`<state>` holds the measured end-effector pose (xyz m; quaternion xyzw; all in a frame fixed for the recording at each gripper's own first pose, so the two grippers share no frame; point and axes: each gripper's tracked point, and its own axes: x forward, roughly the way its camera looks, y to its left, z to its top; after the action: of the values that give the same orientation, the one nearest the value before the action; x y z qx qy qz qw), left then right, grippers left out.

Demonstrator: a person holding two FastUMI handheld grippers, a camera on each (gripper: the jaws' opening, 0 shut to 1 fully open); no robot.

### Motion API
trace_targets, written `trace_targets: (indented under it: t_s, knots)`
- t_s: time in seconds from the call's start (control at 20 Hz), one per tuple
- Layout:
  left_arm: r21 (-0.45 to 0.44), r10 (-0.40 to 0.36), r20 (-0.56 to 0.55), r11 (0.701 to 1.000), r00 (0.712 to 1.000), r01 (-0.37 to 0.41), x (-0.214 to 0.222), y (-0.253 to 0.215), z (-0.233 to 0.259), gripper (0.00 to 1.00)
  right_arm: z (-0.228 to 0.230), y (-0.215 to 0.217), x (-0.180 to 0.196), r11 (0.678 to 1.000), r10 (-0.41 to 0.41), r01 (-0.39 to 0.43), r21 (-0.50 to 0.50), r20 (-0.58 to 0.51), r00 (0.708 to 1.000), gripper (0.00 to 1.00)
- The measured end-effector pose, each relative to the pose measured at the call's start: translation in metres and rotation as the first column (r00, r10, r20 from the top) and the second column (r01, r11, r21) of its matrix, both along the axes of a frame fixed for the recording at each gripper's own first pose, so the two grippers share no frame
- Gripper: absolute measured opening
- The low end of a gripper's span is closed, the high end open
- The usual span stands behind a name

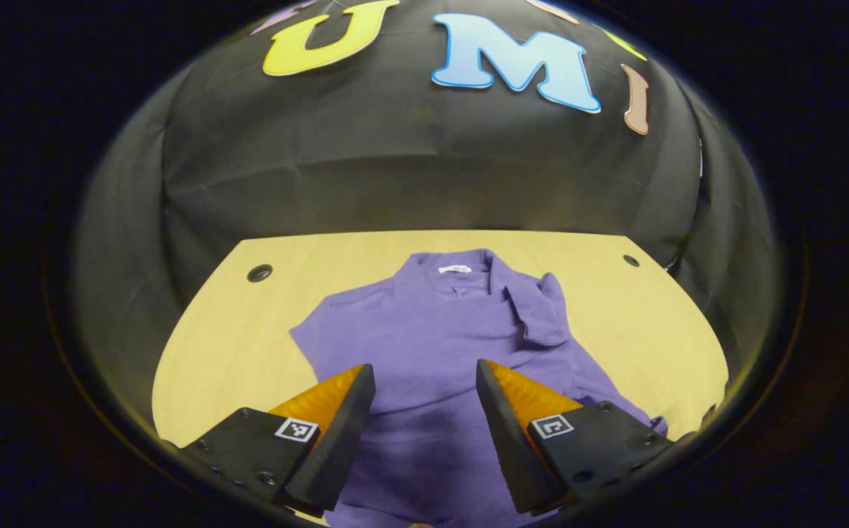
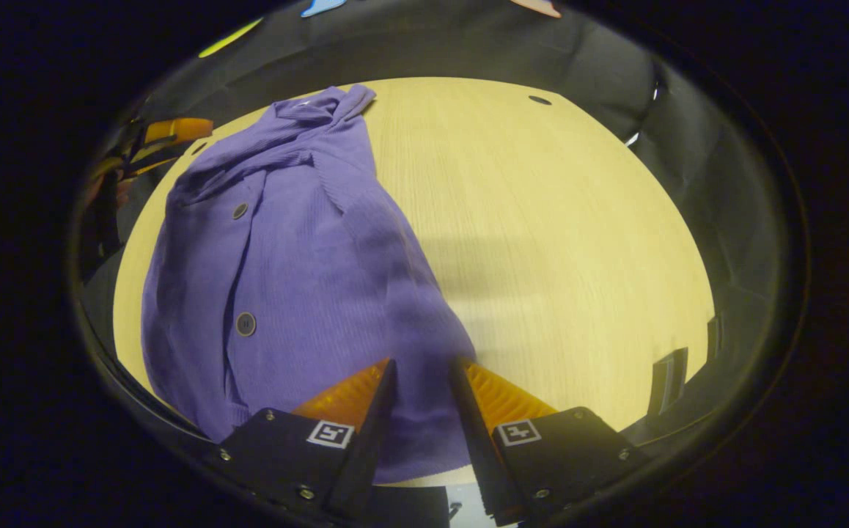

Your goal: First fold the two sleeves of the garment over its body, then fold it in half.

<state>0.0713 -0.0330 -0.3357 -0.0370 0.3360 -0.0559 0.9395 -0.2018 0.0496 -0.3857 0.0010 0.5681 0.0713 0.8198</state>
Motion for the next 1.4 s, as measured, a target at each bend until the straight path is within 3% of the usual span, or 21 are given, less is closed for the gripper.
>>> trace_targets:
  t_s: [0.25,0.3,0.7,0.95,1.05,1.15,1.3,1.4]
  knots:
    - [0.017,0.011,-0.026,1.0,1.0,-0.01,-0.073,0.029,0.005,0.9,0.0,-0.001,0.0,1.0,0.03,-0.03,0.003,0.0,1.0,0.57]
    - [0.012,0.014,-0.044,1.0,0.999,-0.013,-0.091,0.034,0.003,0.9,0.0,-0.001,0.0,0.999,0.034,-0.034,0.005,-0.001,0.999,0.53]
    - [0.039,0.006,-0.243,0.999,0.97,0.003,-0.229,0.048,-0.051,0.9,-0.001,-0.001,-0.001,0.998,0.059,-0.059,0.002,-0.007,0.998,0.53]
    - [0.078,0.011,-0.321,0.997,0.947,0.015,-0.272,0.046,-0.074,0.91,0.001,0.0,0.001,0.998,0.063,-0.063,0.0,-0.012,0.998,0.53]
    - [0.095,0.031,-0.387,0.995,0.922,0.007,-0.285,0.047,-0.094,0.91,0.001,0.0,0.001,0.998,0.062,-0.062,0.002,-0.015,0.998,0.53]
    - [0.095,0.042,-0.358,0.995,0.933,-0.009,-0.281,0.044,-0.092,0.88,0.002,0.0,0.001,0.998,0.061,-0.061,0.001,-0.013,0.998,0.53]
    - [0.092,0.049,-0.359,0.996,0.932,-0.017,-0.28,0.044,-0.091,0.93,0.001,0.0,0.001,0.998,0.059,-0.059,0.001,-0.009,0.998,0.53]
    - [0.071,0.049,-0.368,0.997,0.928,-0.025,-0.277,0.044,-0.092,0.85,0.002,0.0,0.0,0.998,0.069,-0.069,0.004,-0.021,0.997,0.53]
